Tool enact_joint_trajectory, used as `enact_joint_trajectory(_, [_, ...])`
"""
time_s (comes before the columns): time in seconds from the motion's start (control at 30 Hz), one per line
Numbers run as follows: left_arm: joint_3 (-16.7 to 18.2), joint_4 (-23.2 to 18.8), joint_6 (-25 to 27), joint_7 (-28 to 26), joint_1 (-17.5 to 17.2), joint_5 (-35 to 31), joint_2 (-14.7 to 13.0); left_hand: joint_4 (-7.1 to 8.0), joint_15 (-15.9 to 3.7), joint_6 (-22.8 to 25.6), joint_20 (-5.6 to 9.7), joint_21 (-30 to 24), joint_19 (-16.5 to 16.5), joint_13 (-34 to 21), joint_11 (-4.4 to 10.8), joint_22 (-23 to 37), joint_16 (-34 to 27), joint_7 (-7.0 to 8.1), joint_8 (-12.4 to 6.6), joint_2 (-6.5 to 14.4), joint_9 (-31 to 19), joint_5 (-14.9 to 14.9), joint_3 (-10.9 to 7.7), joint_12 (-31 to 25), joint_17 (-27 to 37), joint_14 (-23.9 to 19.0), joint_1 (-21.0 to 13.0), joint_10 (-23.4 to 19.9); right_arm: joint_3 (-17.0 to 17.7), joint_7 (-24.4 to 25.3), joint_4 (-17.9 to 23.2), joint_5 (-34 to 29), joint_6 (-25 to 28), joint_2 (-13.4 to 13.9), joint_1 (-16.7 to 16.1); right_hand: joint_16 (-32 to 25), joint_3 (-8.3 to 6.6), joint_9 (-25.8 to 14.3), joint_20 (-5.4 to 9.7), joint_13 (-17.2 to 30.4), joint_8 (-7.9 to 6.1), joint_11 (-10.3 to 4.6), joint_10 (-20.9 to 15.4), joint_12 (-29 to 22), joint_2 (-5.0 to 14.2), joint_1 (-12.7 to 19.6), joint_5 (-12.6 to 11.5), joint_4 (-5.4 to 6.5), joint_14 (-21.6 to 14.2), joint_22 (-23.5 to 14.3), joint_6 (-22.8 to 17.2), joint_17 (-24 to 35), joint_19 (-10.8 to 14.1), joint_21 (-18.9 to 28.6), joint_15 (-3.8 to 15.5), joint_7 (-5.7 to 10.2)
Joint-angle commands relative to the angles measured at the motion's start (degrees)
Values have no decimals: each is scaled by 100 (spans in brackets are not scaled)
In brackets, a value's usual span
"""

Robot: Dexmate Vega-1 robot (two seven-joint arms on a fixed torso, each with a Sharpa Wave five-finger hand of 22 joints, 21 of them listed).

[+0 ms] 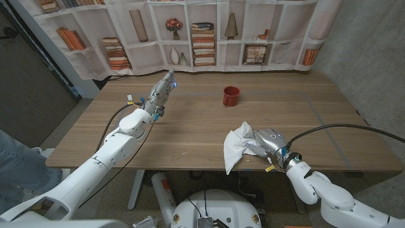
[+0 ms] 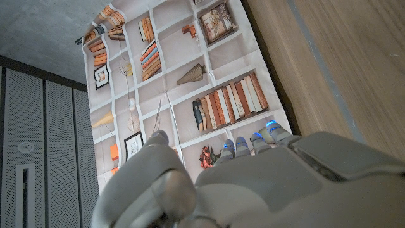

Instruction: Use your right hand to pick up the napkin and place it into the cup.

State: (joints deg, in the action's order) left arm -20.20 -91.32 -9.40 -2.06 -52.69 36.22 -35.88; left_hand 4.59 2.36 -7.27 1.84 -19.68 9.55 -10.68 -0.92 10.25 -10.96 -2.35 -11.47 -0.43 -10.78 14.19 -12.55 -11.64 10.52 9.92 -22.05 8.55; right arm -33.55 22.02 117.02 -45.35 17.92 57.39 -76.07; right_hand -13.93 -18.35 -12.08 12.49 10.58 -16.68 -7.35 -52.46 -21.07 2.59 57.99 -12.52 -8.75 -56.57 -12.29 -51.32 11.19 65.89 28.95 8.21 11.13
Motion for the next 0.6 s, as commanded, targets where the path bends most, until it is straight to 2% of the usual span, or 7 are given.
enact_joint_trajectory(0.03, [-36, 182, -33, 108, 112, 29, 71, 1, 14, -35, -24, 6, 552, -14, 12, 32, 3, 4, 12, 54, -17, -10, -1, 3, 20, 130, 3, 20, 161, 182, 164, -9, 14, -6, -38, 1, -84, -22, 22, 12, 13, -54, -222, -5, 123, 224, 59, -14, -226, -13, -164, 6, 68, 104, 502, -20])
enact_joint_trajectory(0.2, [-52, 230, -46, 130, 153, 23, 94, 0, 16, -34, -28, 13, 549, -14, 11, 33, 0, 4, 11, 58, -17, -12, 2, 4, 21, 127, -1, 23, 249, 219, 226, 15, 40, 22, -80, 13, -131, -27, 34, 12, 15, -88, -434, 14, 219, 390, 127, -20, -481, -32, -310, 2, 111, 231, 496, -100])
enact_joint_trajectory(0.6, [-56, 273, -47, 139, 173, 34, 109, -3, 22, -34, -30, 27, 539, -14, 11, 34, 1, 2, 11, 66, -17, -19, 8, 1, 21, 130, -7, 20, 429, 191, 407, 24, 100, 96, -142, 44, -148, -27, 34, 14, 31, -80, -506, 46, 256, 465, 164, -18, -588, -45, -361, -6, 158, 322, 495, -105])
